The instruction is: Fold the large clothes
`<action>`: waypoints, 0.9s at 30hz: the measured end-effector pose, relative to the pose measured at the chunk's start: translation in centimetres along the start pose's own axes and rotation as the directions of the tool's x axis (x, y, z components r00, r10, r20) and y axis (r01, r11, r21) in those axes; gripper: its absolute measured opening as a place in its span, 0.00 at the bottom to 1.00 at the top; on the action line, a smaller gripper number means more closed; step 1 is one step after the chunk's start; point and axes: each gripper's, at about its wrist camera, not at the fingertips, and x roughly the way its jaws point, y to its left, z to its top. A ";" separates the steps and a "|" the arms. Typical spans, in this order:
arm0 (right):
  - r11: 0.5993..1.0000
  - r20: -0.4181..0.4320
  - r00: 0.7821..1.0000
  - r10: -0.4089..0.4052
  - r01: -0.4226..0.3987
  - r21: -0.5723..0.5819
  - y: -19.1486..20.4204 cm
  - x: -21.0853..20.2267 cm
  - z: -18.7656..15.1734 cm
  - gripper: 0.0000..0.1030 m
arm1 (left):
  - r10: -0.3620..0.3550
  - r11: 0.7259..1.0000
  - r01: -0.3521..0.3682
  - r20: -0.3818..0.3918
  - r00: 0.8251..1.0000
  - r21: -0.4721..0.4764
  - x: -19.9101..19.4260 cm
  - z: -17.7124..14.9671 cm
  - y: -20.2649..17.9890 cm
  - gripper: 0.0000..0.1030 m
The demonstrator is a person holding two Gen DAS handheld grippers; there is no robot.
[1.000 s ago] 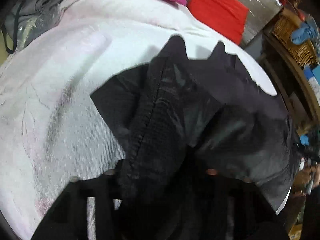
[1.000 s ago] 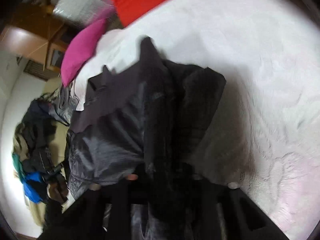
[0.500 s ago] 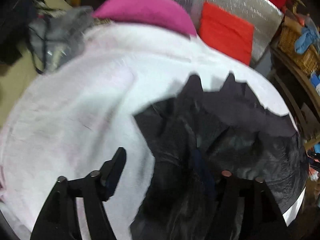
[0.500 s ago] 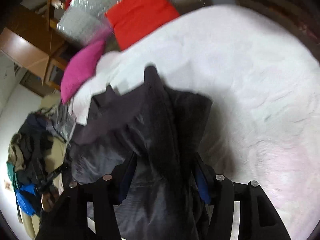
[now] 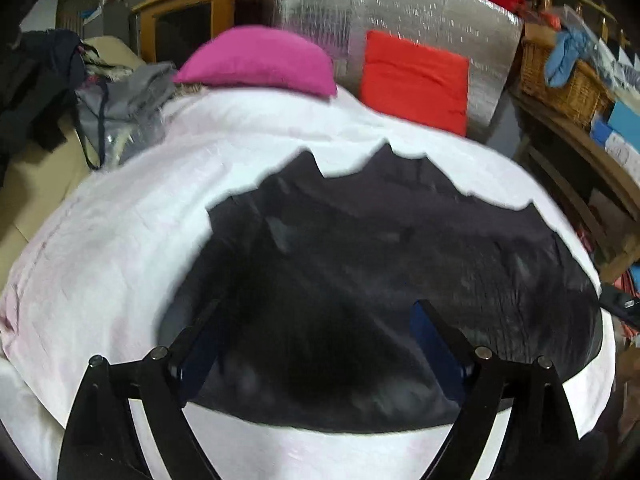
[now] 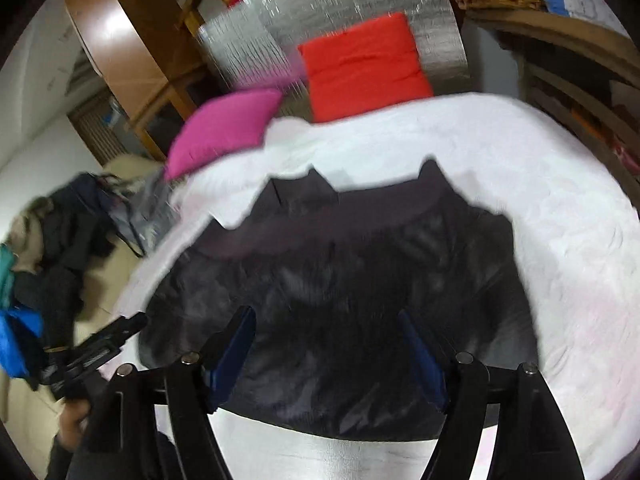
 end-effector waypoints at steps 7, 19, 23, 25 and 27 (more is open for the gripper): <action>0.992 -0.105 0.987 -0.123 0.122 -0.015 0.4 3.2 -1.0 0.74 | 0.097 0.995 -0.094 -0.079 0.992 0.038 1.7 -1.8 -1.1 0.89; 0.978 0.137 0.978 -0.158 0.174 -0.115 6.5 -7.2 -4.6 0.79 | 0.079 0.992 -0.090 0.115 0.990 0.093 -7.8 -1.2 -4.6 0.92; 0.969 0.159 0.966 -0.202 0.220 -0.109 6.9 -8.2 -6.4 0.79 | 0.058 0.994 -0.069 0.129 0.990 0.083 -9.5 -1.7 -5.7 0.92; 0.958 0.163 0.958 -0.234 0.256 -0.128 7.2 -8.8 -7.0 0.79 | 0.043 0.996 -0.052 0.119 0.992 0.078 -10.2 -2.0 -6.1 0.92; 0.956 0.166 0.956 -0.241 0.263 -0.130 7.4 -9.2 -7.3 0.80 | 0.042 0.996 -0.052 0.123 0.991 0.074 -10.5 -2.3 -6.3 0.93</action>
